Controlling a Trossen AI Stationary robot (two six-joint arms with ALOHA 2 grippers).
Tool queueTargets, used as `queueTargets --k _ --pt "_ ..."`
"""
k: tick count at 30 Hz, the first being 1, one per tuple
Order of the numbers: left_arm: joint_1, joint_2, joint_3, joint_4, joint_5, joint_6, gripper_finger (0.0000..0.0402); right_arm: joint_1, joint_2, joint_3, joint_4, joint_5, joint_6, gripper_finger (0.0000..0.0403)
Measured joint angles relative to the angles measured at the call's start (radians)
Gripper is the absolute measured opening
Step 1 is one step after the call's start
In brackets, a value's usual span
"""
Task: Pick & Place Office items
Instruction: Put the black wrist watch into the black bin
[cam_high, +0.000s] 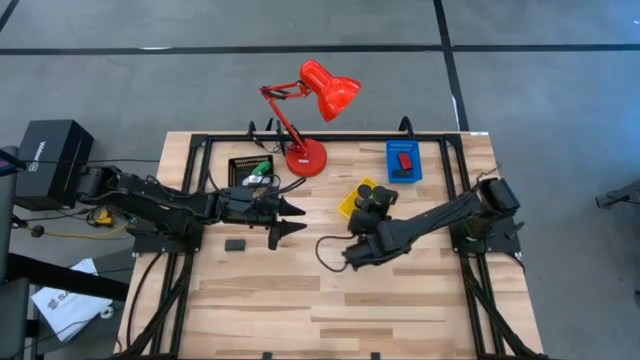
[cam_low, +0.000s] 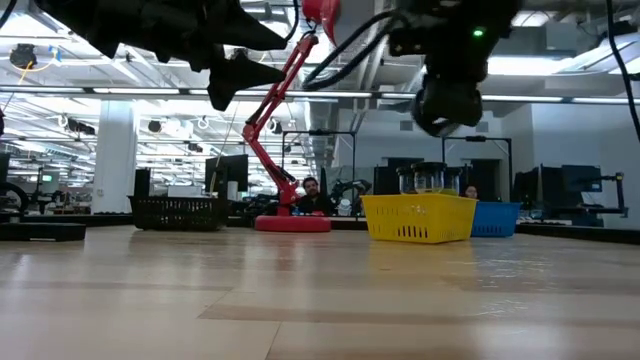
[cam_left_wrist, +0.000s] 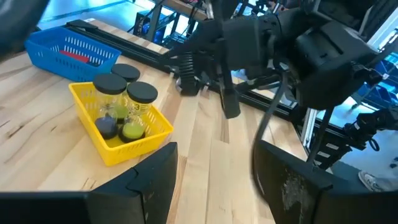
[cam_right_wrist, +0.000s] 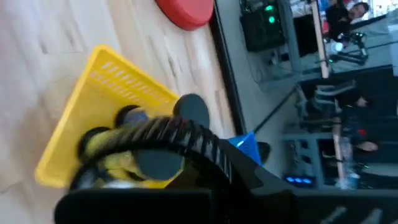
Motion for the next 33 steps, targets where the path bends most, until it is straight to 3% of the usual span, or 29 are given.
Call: queueTargets --k 6,10,14,17,21,27,33 --pt "0.000 0.000 0.000 0.008 0.000 -0.007 0.0209 0.037 -0.212 -0.228 0.174 0.004 0.033 0.0000" --pt "0.006 0.000 0.000 0.025 0.000 -0.008 0.0209 0.030 -0.389 -0.420 0.553 -0.025 -0.021 0.0000" --pt "0.005 0.000 0.000 0.046 -0.035 -0.007 0.0209 0.025 -0.477 -0.572 0.974 -0.141 -0.268 0.0000" --pt "0.005 0.014 0.000 0.072 -0.044 -0.006 0.0209 0.024 -0.490 -0.609 1.172 -0.224 -0.450 0.0000" --pt "0.005 0.071 0.000 0.142 -0.044 -0.006 0.0209 0.018 -0.468 -0.607 1.357 -0.251 -0.537 0.0000" --pt "0.005 0.172 -0.001 0.260 -0.044 -0.012 0.0209 -0.001 -0.415 -0.607 1.420 -0.350 -0.584 0.0000" --pt "0.002 0.231 0.000 0.298 -0.044 -0.156 0.0209 -0.034 -0.355 -0.605 1.461 -0.360 -0.592 0.0000"
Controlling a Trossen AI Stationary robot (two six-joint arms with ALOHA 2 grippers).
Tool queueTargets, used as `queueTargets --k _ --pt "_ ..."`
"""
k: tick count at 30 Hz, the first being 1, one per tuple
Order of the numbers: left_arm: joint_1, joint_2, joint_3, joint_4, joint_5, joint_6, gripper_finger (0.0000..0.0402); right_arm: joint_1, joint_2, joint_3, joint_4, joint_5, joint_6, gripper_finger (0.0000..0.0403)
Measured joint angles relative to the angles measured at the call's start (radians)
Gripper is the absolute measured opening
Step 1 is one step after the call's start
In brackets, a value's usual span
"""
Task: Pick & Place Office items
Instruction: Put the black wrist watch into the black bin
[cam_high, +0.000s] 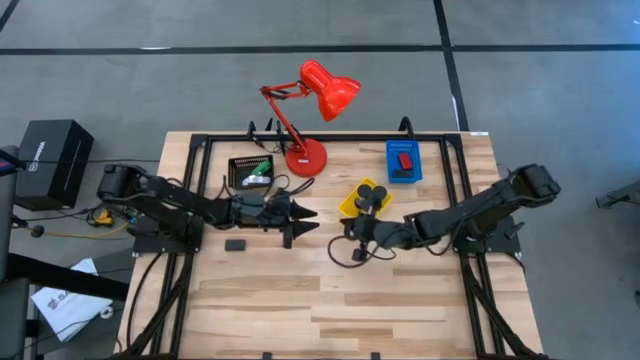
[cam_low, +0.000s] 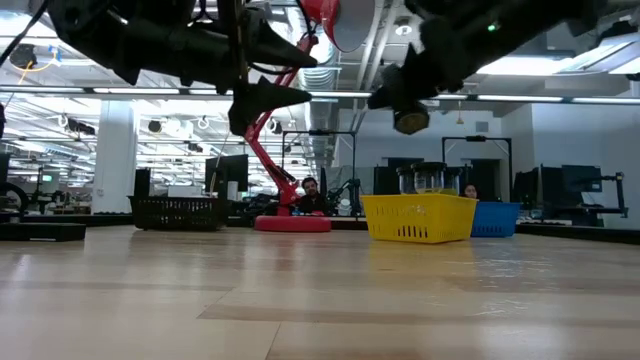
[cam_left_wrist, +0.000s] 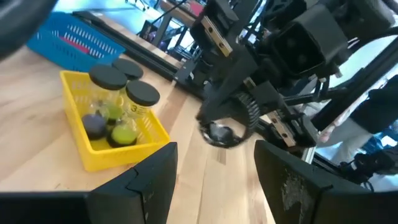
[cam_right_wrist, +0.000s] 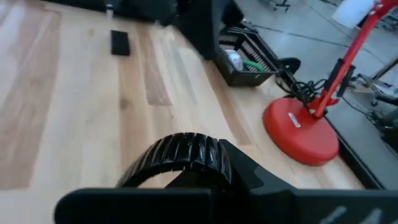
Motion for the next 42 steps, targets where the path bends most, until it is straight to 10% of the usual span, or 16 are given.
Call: queueTargets --k 11,42 --pt "-0.043 0.124 0.000 0.196 0.004 0.097 0.0209 -0.069 0.092 0.109 0.073 -0.221 -0.012 0.0000" --pt "-0.073 0.128 0.001 0.230 0.030 0.100 0.0209 -0.091 0.223 0.260 -0.007 -0.203 -0.038 0.0000"
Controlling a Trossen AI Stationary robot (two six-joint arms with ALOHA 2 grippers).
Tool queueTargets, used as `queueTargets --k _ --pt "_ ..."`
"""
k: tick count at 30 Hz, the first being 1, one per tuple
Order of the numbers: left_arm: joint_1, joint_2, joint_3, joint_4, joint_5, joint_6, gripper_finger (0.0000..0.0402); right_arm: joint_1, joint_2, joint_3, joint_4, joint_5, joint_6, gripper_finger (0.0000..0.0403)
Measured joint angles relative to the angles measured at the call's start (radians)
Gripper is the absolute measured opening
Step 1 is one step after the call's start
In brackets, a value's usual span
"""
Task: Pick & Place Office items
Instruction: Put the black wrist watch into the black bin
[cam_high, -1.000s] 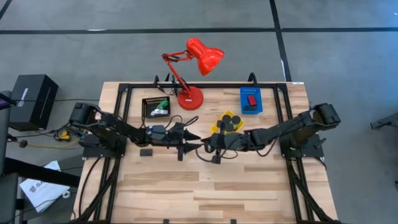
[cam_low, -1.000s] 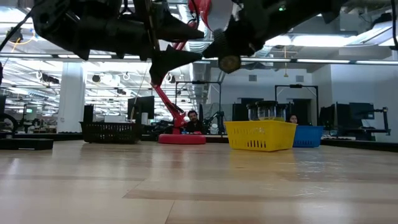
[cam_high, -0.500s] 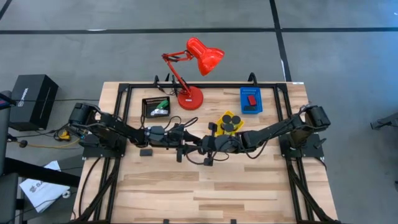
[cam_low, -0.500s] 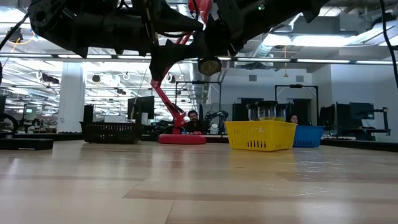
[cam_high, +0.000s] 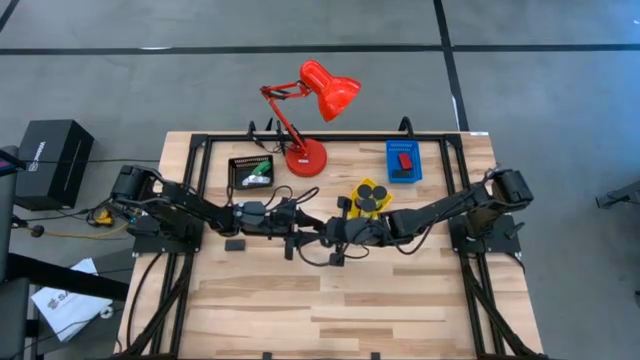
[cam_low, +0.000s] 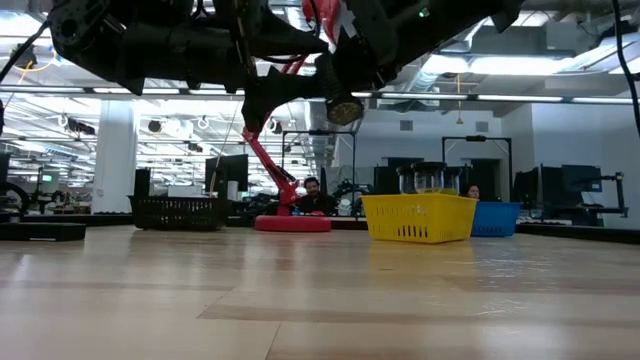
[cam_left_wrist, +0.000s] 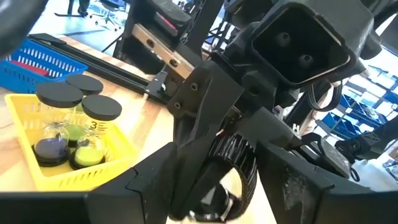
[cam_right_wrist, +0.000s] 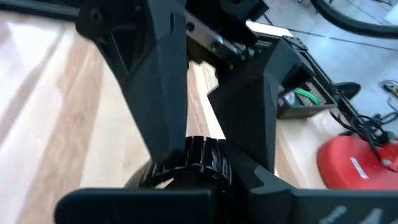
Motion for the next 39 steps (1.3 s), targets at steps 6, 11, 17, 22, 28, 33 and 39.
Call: queueTargets --k 6,11,17,22,28,33,39 --pt "0.000 -0.006 0.000 0.004 0.033 -0.003 0.0209 0.002 -0.027 -0.003 -0.157 0.118 -0.001 0.0000" --pt "-0.001 -0.007 0.000 -0.001 0.017 -0.004 0.0209 0.007 -0.066 -0.003 -0.217 0.263 0.055 0.0000" --pt "-0.001 -0.008 0.000 0.000 0.016 -0.030 0.0209 0.011 -0.071 -0.003 -0.119 0.188 0.066 0.0000" --pt "0.000 -0.008 0.000 0.001 0.013 -0.030 0.0209 0.015 -0.066 -0.003 -0.025 0.088 0.088 0.0000" --pt "-0.002 -0.008 0.000 0.004 0.013 -0.029 0.0209 0.000 -0.066 -0.003 0.031 0.079 0.123 0.0000" --pt "-0.002 -0.009 0.000 0.013 0.013 -0.028 0.0209 -0.001 -0.064 -0.003 0.034 0.078 0.123 0.0000" --pt "-0.002 -0.009 0.000 0.046 0.012 -0.027 0.0209 -0.001 -0.057 -0.004 0.042 0.078 0.123 0.0000"
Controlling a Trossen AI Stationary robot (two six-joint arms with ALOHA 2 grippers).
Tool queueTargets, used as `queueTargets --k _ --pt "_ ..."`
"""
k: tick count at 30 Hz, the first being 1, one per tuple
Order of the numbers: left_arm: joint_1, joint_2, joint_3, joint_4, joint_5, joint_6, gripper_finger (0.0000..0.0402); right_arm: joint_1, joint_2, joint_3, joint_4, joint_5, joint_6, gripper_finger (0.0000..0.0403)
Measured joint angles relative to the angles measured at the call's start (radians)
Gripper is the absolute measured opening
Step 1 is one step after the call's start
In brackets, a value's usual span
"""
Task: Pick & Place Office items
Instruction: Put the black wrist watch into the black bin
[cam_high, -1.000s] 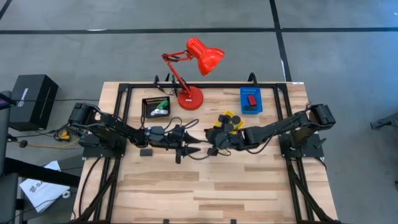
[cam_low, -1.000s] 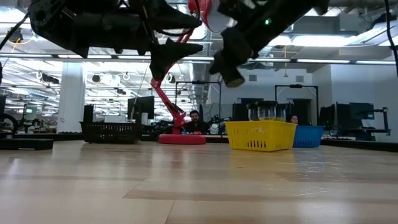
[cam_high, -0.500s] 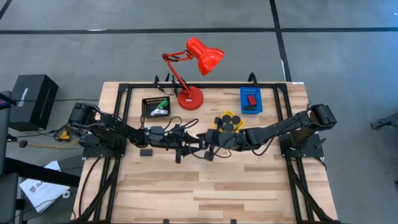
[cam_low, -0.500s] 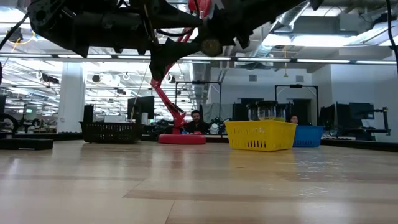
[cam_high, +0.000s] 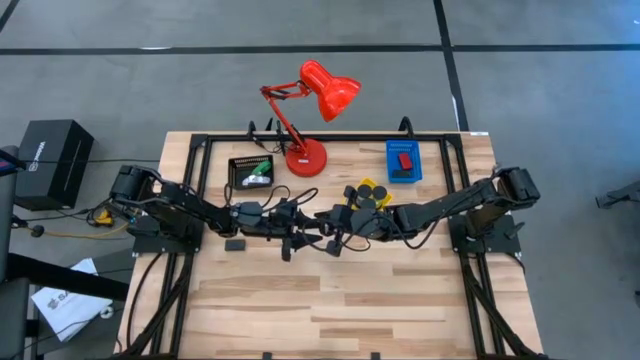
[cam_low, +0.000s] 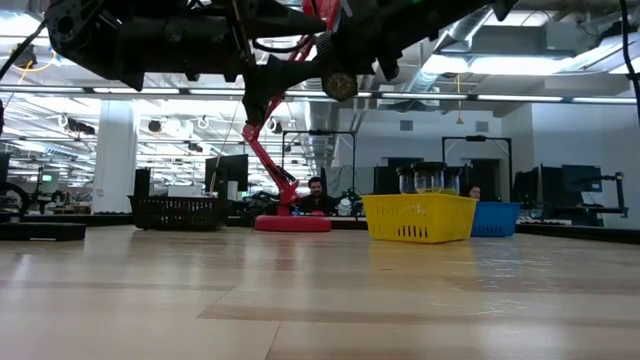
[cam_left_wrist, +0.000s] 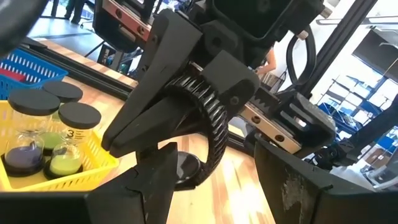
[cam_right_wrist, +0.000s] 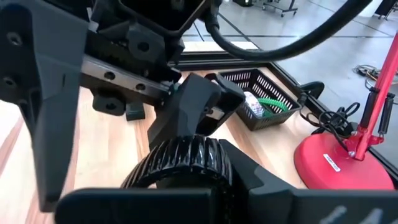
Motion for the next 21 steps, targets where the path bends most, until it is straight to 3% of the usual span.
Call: queueTargets --k 11,21 --pt "-0.006 0.000 0.000 0.009 -0.004 0.056 0.0193 0.000 0.000 0.000 0.003 0.000 0.000 0.0000" --pt "-0.005 0.000 0.000 0.017 -0.003 0.062 0.0063 0.000 0.000 0.000 0.003 -0.002 0.002 0.0000"
